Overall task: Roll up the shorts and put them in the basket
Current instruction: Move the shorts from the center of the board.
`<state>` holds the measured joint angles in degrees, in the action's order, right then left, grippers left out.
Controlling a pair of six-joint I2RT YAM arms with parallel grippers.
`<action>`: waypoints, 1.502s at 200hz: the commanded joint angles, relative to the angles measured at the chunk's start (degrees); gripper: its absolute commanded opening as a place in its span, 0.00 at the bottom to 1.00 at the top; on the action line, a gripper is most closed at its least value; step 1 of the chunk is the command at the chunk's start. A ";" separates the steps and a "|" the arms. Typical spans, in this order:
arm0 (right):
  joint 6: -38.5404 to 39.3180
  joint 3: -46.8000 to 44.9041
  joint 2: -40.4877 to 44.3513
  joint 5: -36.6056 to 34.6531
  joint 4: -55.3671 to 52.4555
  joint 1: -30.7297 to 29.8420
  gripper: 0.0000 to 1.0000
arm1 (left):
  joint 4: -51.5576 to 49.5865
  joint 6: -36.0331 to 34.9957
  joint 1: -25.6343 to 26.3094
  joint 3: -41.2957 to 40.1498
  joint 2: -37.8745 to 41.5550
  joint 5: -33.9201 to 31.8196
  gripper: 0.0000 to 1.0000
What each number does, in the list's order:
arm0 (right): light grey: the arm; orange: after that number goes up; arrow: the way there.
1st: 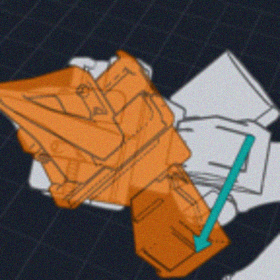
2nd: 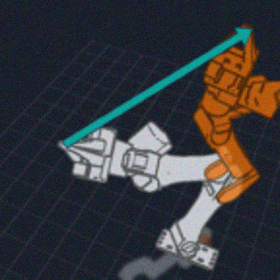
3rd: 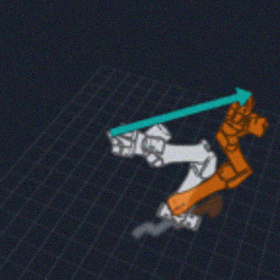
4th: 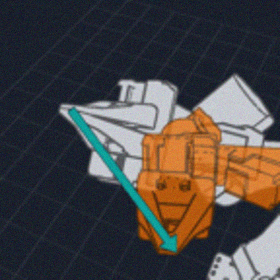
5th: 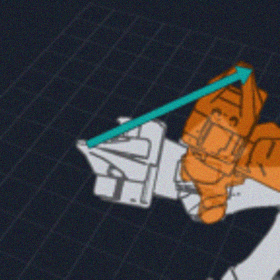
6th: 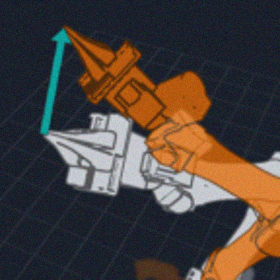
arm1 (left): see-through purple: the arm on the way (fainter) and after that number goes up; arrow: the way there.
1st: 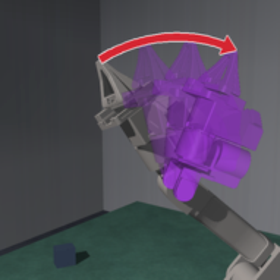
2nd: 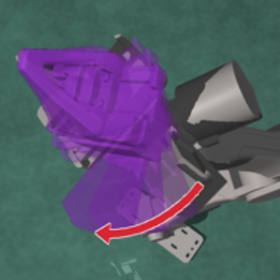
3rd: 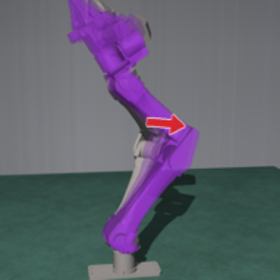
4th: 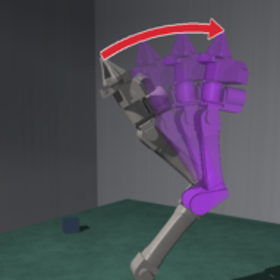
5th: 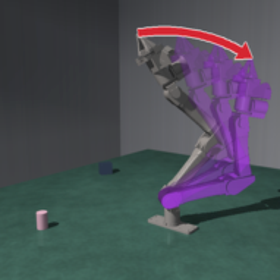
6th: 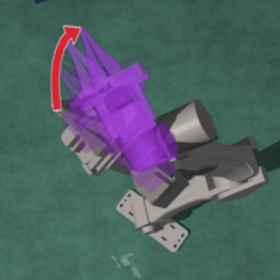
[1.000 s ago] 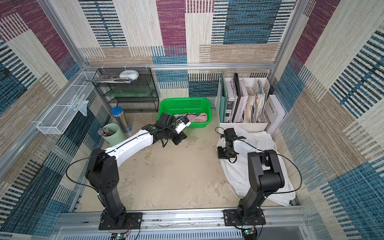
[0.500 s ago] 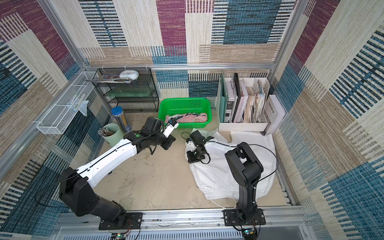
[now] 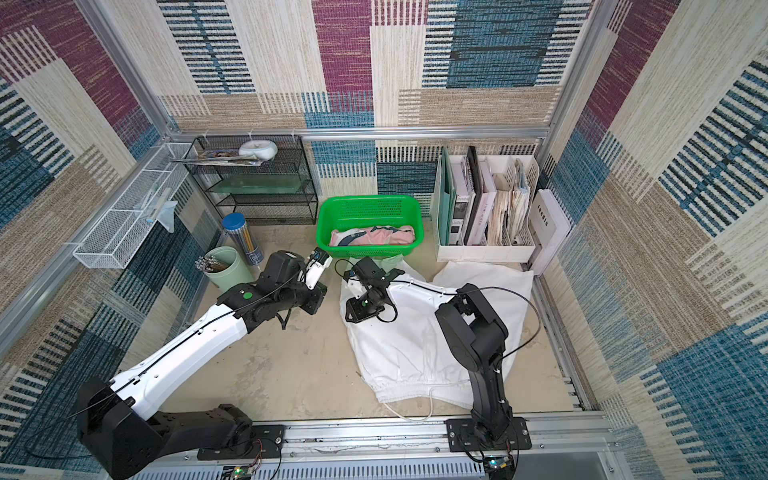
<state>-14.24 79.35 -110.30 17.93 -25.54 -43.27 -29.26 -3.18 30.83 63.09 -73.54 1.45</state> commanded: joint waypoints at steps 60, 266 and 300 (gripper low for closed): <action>2.69 -7.26 14.77 -17.94 -2.20 6.43 0.99 | 2.22 1.32 1.43 1.85 -1.34 4.07 0.77; -12.18 -39.31 34.68 -29.92 4.74 37.63 0.99 | 13.09 18.41 14.35 5.73 -27.35 -14.39 0.99; -13.86 -39.35 28.13 -27.33 4.85 39.82 0.99 | 9.73 20.26 14.08 7.23 -32.78 -11.38 0.99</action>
<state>-26.24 40.25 -78.76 -9.96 -20.08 -4.36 -17.26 14.72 45.08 69.28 -103.63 -11.90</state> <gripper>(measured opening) 0.992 0.995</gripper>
